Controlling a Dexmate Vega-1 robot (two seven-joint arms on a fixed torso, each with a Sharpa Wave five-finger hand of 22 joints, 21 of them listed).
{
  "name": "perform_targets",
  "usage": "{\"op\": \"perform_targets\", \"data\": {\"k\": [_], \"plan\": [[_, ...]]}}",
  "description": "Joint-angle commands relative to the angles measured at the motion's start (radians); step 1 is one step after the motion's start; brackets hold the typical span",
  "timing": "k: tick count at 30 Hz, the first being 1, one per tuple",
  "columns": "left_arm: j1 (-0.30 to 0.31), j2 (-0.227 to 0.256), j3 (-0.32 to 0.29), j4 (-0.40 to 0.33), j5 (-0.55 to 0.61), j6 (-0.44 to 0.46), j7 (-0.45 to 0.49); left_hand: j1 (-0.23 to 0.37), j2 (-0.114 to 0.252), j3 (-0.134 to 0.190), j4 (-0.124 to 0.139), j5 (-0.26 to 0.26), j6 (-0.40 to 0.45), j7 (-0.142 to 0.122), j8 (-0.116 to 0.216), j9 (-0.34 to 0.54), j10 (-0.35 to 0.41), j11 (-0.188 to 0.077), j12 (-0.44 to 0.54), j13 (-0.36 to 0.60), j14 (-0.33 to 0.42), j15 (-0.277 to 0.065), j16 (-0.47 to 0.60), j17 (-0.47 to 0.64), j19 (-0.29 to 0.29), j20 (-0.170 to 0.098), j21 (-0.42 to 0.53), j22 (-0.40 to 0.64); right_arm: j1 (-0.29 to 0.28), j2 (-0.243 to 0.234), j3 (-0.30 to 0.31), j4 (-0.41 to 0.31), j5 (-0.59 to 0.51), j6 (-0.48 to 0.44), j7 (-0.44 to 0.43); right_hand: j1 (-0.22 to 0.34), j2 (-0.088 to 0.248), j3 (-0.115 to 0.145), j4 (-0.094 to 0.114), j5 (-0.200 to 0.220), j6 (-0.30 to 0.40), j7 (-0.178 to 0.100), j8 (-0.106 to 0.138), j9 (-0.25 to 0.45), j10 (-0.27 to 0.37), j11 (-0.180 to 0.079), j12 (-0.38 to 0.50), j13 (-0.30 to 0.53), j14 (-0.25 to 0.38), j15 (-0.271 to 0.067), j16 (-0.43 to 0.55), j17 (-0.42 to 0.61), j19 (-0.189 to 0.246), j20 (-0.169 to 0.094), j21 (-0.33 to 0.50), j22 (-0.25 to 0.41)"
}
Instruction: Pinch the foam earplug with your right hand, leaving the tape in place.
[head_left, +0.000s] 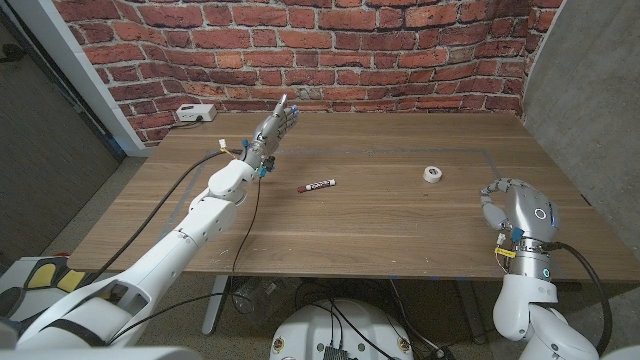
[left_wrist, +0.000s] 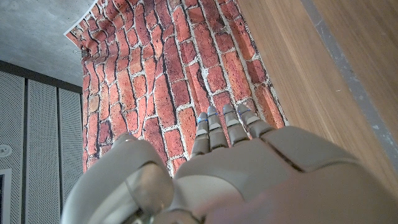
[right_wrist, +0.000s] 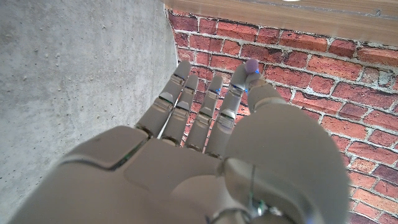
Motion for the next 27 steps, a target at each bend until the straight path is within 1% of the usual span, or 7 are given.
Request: {"op": "perform_targets", "data": {"k": [1, 3, 4, 7, 12, 17, 27], "plan": [[-0.014, -0.009, 0.005, 0.018, 0.0, 0.0, -0.006, -0.003, 0.007, -0.004, 0.0, -0.002, 0.008, 0.001, -0.002, 0.004, 0.004, -0.003, 0.0, 0.002, 0.006, 0.003, -0.002, 0.005, 0.011, 0.001, -0.004, 0.002, 0.008, 0.019, 0.005, 0.006, -0.023, 0.005, 0.023, -0.007, 0.009, 0.003, 0.005, 0.013, -0.001, -0.005, 0.012, 0.01, 0.011, -0.003, 0.003, 0.005, 0.012, -0.077, -0.002, 0.003, 0.006, -0.075, 0.004, 0.005], [-0.016, -0.011, 0.007, 0.024, -0.001, -0.001, -0.01, -0.003, 0.007, -0.005, 0.0, -0.002, 0.008, 0.001, -0.002, 0.004, 0.005, -0.001, 0.001, 0.002, 0.007, 0.002, -0.001, 0.005, 0.011, 0.0, -0.004, 0.002, 0.009, 0.02, 0.004, 0.007, -0.029, 0.004, 0.023, -0.01, 0.01, 0.004, 0.006, 0.014, -0.002, -0.005, 0.016, 0.014, 0.011, -0.003, 0.003, 0.007, 0.012, -0.076, -0.003, 0.003, 0.006, -0.075, 0.004, 0.005], [-0.017, -0.012, 0.007, 0.027, -0.001, -0.002, -0.011, -0.003, 0.007, -0.005, 0.0, -0.002, 0.009, 0.001, -0.002, 0.004, 0.004, -0.001, 0.0, 0.002, 0.006, 0.003, -0.002, 0.005, 0.011, 0.0, -0.004, 0.002, 0.01, 0.024, 0.003, 0.007, -0.031, 0.001, 0.024, -0.012, 0.01, 0.004, 0.006, 0.015, -0.007, -0.01, 0.017, 0.018, 0.012, -0.003, 0.002, 0.008, 0.013, -0.076, -0.003, 0.003, 0.006, -0.075, 0.004, 0.005], [-0.022, -0.016, 0.009, 0.037, -0.002, -0.002, -0.015, -0.002, 0.007, -0.006, 0.0, -0.003, 0.009, 0.001, -0.002, 0.004, 0.004, -0.002, 0.0, 0.002, 0.007, 0.004, -0.001, 0.005, 0.011, 0.0, -0.005, 0.002, 0.012, 0.031, 0.002, 0.008, -0.035, -0.006, 0.025, -0.014, 0.01, 0.004, 0.006, 0.017, -0.01, -0.014, 0.021, 0.024, 0.012, -0.005, 0.002, 0.009, 0.013, -0.076, -0.004, 0.003, 0.006, -0.075, 0.004, 0.005], [-0.025, -0.019, 0.01, 0.043, -0.003, -0.003, -0.016, -0.002, 0.008, -0.006, 0.0, -0.003, 0.008, 0.002, -0.002, 0.004, 0.004, -0.001, 0.0, 0.002, 0.006, 0.003, -0.002, 0.005, 0.011, 0.0, -0.006, 0.002, 0.011, 0.029, 0.004, 0.01, -0.041, -0.001, 0.028, -0.017, 0.009, 0.006, 0.005, 0.019, -0.012, -0.019, 0.028, 0.032, 0.01, -0.004, 0.0, 0.011, 0.013, -0.073, -0.006, 0.003, 0.006, -0.074, 0.004, 0.005], [-0.03, -0.022, 0.012, 0.054, -0.005, -0.002, -0.021, -0.002, 0.008, -0.007, 0.0, -0.003, 0.008, 0.001, -0.003, 0.004, 0.004, -0.002, 0.0, 0.002, 0.006, 0.003, -0.002, 0.005, 0.011, 0.0, -0.007, 0.002, 0.005, 0.002, 0.003, 0.007, -0.049, -0.002, 0.063, -0.017, 0.005, 0.007, 0.001, 0.02, -0.014, -0.028, 0.036, 0.041, 0.005, -0.005, -0.003, 0.014, 0.011, -0.07, -0.009, 0.003, 0.001, -0.068, 0.002, 0.004], [-0.025, -0.021, 0.008, 0.052, -0.006, -0.003, -0.016, -0.001, 0.009, -0.009, 0.0, -0.003, 0.008, 0.001, -0.003, 0.004, 0.003, -0.003, -0.001, 0.002, 0.006, 0.003, -0.002, 0.005, 0.012, 0.0, -0.009, 0.002, 0.017, -0.015, -0.024, 0.024, -0.055, -0.029, 0.112, -0.018, -0.004, 0.01, -0.008, 0.021, -0.015, -0.039, 0.049, 0.055, -0.001, -0.006, -0.007, 0.017, 0.002, -0.062, -0.014, 0.004, -0.008, -0.065, -0.002, 0.004]]}}
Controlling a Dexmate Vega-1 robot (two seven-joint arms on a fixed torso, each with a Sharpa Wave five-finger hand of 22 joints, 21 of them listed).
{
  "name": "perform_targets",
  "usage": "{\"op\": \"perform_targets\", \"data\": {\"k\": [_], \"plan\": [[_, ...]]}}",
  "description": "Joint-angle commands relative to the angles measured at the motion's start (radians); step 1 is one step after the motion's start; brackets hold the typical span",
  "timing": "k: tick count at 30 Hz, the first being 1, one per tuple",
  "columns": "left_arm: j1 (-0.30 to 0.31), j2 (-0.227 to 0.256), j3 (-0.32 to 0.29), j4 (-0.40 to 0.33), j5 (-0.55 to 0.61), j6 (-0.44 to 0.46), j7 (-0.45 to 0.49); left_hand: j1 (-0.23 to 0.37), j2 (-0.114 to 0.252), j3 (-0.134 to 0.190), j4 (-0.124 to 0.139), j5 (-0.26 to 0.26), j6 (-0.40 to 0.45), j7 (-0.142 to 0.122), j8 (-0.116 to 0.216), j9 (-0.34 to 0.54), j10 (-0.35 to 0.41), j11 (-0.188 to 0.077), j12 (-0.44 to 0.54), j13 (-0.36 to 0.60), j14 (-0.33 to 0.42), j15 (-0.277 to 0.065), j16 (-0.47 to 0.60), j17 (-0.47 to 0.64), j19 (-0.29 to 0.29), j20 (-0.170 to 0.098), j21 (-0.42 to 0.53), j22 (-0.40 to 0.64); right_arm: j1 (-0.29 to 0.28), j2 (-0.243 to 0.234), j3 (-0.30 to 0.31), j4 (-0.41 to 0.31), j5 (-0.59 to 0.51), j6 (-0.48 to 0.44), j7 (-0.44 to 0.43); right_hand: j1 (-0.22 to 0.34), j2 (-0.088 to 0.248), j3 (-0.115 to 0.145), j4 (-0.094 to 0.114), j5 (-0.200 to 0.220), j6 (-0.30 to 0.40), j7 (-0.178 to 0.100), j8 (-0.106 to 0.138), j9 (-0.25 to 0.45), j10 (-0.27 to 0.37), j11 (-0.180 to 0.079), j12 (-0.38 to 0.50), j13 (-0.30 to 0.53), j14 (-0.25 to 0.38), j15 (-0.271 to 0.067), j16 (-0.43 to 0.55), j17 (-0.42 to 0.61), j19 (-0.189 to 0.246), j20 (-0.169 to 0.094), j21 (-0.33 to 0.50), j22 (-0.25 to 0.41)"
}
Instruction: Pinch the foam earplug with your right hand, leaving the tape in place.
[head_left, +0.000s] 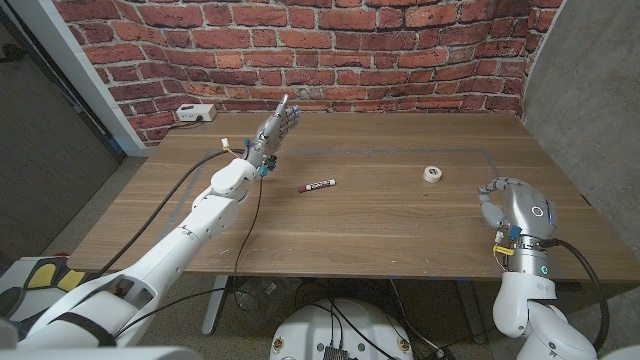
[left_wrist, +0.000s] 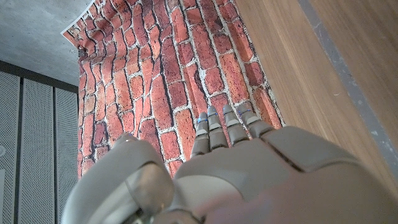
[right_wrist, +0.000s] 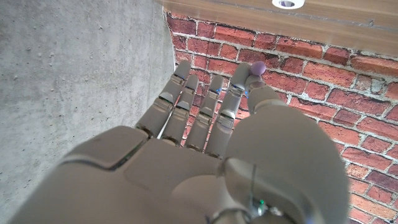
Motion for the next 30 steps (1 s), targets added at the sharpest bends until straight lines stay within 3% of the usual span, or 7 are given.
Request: {"op": "perform_targets", "data": {"k": [1, 17, 30], "plan": [[0.001, -0.001, -0.002, 0.003, -0.002, -0.002, 0.002, 0.008, 0.0, -0.006, 0.003, -0.003, 0.008, 0.001, -0.003, 0.004, 0.004, -0.002, -0.001, 0.002, 0.006, 0.003, -0.002, 0.005, 0.012, 0.0, -0.001, 0.002, 0.005, -0.025, -0.022, 0.013, -0.008, -0.023, 0.053, -0.005, -0.007, 0.001, -0.007, 0.005, 0.0, -0.008, 0.012, 0.007, -0.007, 0.0, -0.003, 0.003, -0.004, -0.06, -0.001, 0.004, -0.008, -0.065, -0.002, 0.004], [0.012, 0.005, -0.004, -0.016, -0.001, -0.002, 0.008, 0.009, 0.001, -0.008, 0.004, -0.003, 0.008, 0.001, -0.003, 0.004, 0.004, -0.003, -0.001, 0.002, 0.006, 0.003, -0.002, 0.005, 0.014, -0.001, -0.004, 0.002, 0.011, -0.022, -0.063, 0.078, 0.032, -0.052, 0.059, -0.014, -0.014, 0.003, -0.01, 0.003, -0.001, -0.02, 0.025, 0.021, -0.009, -0.003, -0.006, 0.006, 0.002, -0.057, 0.0, 0.006, -0.01, -0.061, -0.004, 0.004], [0.018, 0.009, -0.004, -0.033, 0.002, 0.003, 0.017, 0.01, 0.002, -0.01, 0.004, -0.003, 0.009, 0.0, -0.003, 0.004, 0.004, -0.004, -0.001, 0.002, 0.006, 0.002, -0.002, 0.005, 0.014, -0.001, -0.006, 0.002, 0.05, -0.005, -0.111, 0.129, 0.068, -0.118, 0.051, -0.014, -0.018, 0.007, -0.016, -0.001, 0.0, -0.025, 0.03, 0.02, -0.005, -0.004, -0.006, 0.007, 0.015, -0.054, 0.004, 0.007, -0.002, -0.057, 0.0, 0.004]]}}
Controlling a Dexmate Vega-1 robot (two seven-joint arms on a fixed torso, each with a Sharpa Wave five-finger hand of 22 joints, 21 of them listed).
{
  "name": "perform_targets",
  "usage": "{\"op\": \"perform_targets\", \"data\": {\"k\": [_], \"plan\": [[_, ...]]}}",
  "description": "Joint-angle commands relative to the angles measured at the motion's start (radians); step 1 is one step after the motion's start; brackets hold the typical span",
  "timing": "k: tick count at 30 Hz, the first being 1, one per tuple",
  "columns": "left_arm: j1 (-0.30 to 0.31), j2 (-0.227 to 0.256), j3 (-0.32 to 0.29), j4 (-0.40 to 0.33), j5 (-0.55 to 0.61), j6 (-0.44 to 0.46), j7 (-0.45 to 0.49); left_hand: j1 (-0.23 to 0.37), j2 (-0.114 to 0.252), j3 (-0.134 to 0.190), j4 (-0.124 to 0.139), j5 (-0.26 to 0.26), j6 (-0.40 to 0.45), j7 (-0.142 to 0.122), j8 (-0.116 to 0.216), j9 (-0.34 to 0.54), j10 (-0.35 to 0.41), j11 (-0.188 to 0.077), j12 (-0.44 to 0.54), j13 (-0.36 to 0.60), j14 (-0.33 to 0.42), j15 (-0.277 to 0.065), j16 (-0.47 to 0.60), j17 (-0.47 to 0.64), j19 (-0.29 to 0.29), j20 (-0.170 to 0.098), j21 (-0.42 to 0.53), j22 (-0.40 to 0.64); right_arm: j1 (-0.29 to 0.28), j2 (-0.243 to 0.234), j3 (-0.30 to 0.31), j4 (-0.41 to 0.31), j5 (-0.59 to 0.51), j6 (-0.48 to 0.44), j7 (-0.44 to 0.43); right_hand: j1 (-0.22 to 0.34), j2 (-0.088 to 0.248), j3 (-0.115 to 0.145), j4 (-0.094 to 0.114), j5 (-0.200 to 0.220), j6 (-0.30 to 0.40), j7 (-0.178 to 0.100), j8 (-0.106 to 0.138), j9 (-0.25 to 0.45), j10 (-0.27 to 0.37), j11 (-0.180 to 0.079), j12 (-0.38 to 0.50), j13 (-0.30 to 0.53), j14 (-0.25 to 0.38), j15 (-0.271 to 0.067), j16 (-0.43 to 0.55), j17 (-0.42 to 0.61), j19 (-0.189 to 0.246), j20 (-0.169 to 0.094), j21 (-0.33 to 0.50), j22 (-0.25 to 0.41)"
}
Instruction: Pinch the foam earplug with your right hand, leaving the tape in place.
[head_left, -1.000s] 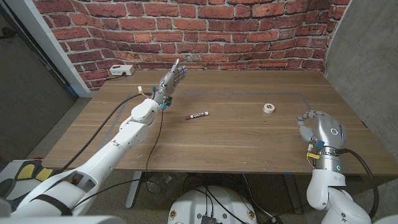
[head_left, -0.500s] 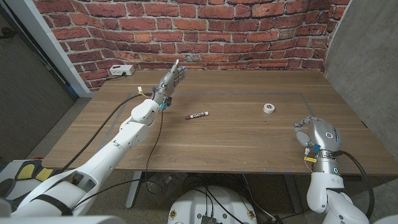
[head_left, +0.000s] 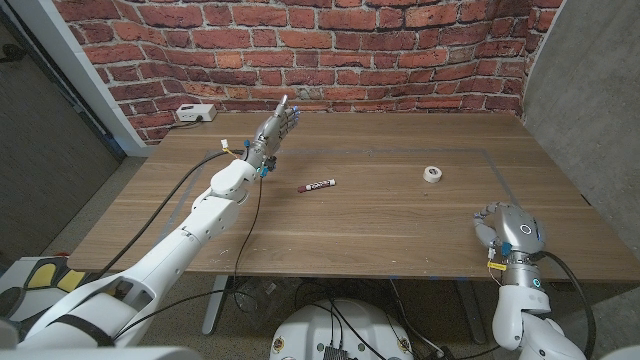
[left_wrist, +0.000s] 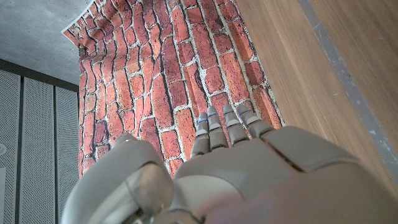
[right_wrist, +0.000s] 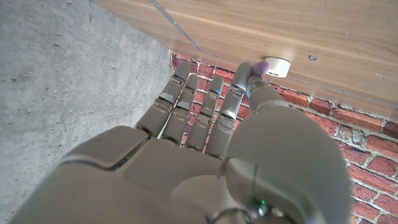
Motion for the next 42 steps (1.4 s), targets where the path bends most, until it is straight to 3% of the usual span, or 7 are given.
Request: {"op": "perform_targets", "data": {"k": [1, 15, 42], "plan": [[0.008, 0.004, -0.002, -0.016, 0.004, 0.004, 0.011, 0.008, 0.0, -0.003, 0.002, -0.003, 0.009, 0.0, -0.003, 0.004, 0.004, -0.002, -0.001, 0.002, 0.006, 0.003, -0.002, 0.005, 0.008, 0.004, -0.007, 0.002, 0.028, 0.007, -0.039, 0.045, 0.039, -0.043, -0.007, -0.001, -0.005, 0.003, -0.006, -0.001, 0.004, -0.012, 0.009, 0.001, 0.002, -0.005, -0.006, 0.003, 0.01, -0.059, 0.004, 0.002, 0.009, -0.056, 0.004, 0.004], [0.013, 0.008, -0.003, -0.031, 0.006, 0.01, 0.018, 0.009, 0.001, -0.005, 0.002, -0.003, 0.011, 0.0, -0.003, 0.004, 0.003, -0.002, -0.002, 0.002, 0.006, 0.002, -0.002, 0.005, 0.009, 0.003, -0.009, 0.002, 0.054, 0.002, -0.066, 0.069, 0.083, -0.061, -0.033, -0.013, -0.014, 0.007, -0.008, -0.017, -0.017, -0.036, -0.003, -0.019, -0.048, 0.003, -0.026, 0.006, -0.033, -0.038, -0.011, 0.006, -0.027, -0.037, -0.012, 0.004], [0.0, -0.001, 0.004, -0.013, 0.003, 0.02, 0.014, 0.012, 0.004, -0.009, 0.002, -0.003, 0.013, 0.001, -0.002, 0.004, 0.004, -0.001, -0.001, 0.002, 0.007, 0.003, -0.002, 0.005, 0.01, 0.003, -0.013, 0.003, 0.071, -0.022, -0.092, 0.048, 0.149, -0.107, -0.046, -0.075, -0.048, -0.02, 0.01, -0.038, -0.103, -0.019, -0.048, -0.043, -0.086, 0.02, -0.035, 0.01, -0.063, -0.017, -0.011, 0.008, -0.048, -0.025, -0.024, 0.003]]}}
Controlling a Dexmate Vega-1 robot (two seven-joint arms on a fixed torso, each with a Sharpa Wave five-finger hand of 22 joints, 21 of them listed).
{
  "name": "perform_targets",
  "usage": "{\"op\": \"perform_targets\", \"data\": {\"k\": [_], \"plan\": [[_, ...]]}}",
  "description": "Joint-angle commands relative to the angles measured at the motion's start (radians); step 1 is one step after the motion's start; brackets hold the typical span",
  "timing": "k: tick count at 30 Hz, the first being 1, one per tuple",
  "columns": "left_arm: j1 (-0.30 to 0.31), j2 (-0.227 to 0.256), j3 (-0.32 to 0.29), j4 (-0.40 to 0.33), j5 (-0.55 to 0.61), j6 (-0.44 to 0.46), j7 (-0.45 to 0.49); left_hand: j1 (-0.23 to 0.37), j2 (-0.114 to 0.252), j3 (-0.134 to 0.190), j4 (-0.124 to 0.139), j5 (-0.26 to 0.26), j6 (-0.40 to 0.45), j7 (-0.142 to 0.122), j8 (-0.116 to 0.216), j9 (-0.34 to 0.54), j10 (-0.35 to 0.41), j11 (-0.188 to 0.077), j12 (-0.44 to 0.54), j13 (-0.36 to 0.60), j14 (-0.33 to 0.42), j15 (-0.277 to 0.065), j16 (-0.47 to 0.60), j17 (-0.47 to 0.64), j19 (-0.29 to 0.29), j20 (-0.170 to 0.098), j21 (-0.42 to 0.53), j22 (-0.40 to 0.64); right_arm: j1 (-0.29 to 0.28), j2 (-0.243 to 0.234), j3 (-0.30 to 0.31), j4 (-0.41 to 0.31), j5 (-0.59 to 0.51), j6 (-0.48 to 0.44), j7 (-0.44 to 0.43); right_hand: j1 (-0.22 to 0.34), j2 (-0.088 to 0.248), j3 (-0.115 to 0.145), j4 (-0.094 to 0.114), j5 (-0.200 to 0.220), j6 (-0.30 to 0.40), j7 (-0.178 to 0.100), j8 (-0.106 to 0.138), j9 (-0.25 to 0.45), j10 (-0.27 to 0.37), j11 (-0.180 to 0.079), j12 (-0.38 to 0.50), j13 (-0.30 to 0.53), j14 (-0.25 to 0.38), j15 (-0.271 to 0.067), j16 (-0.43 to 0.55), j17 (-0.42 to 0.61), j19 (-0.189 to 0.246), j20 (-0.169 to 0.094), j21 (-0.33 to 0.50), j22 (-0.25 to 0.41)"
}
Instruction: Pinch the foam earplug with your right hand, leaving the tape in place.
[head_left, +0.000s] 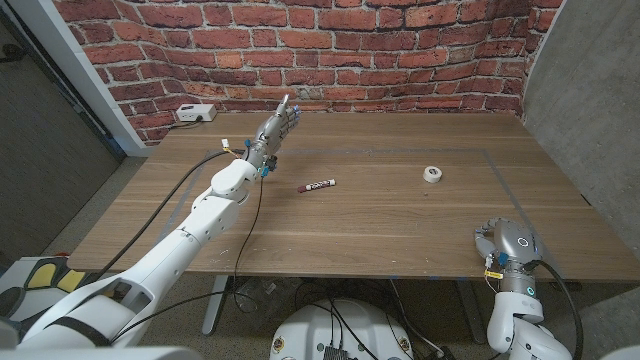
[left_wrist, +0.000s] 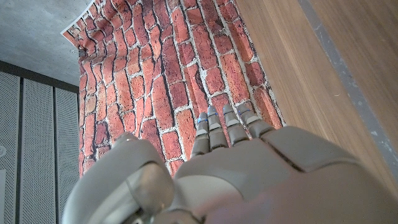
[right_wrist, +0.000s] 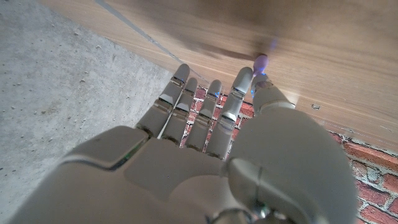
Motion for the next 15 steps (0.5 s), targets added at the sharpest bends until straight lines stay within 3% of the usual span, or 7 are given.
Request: {"op": "perform_targets", "data": {"k": [1, 15], "plan": [[-0.007, -0.007, 0.004, 0.013, -0.003, 0.003, -0.004, 0.006, -0.002, -0.009, 0.002, -0.003, 0.012, 0.0, -0.003, 0.004, 0.004, -0.001, -0.001, 0.002, 0.006, 0.003, -0.002, 0.005, 0.006, 0.001, -0.006, 0.003, 0.004, -0.006, -0.008, -0.015, 0.027, -0.02, -0.012, -0.018, -0.004, -0.006, 0.006, -0.003, -0.017, 0.006, -0.011, -0.004, -0.012, 0.002, 0.0, 0.002, -0.009, -0.018, 0.0, 0.003, -0.011, -0.032, -0.007, 0.003], [-0.013, -0.011, 0.004, 0.023, -0.004, 0.002, -0.006, 0.009, 0.002, -0.009, 0.002, -0.003, 0.017, -0.001, -0.001, 0.004, 0.006, -0.002, -0.001, 0.002, 0.006, 0.001, -0.002, 0.005, 0.007, 0.0, -0.007, 0.003, -0.014, -0.019, 0.015, -0.031, 0.053, 0.006, -0.034, -0.09, -0.012, -0.026, 0.032, -0.005, -0.11, 0.026, -0.074, -0.035, -0.035, 0.023, -0.002, 0.003, -0.027, -0.006, 0.002, 0.006, -0.022, -0.019, -0.017, 0.004]]}}
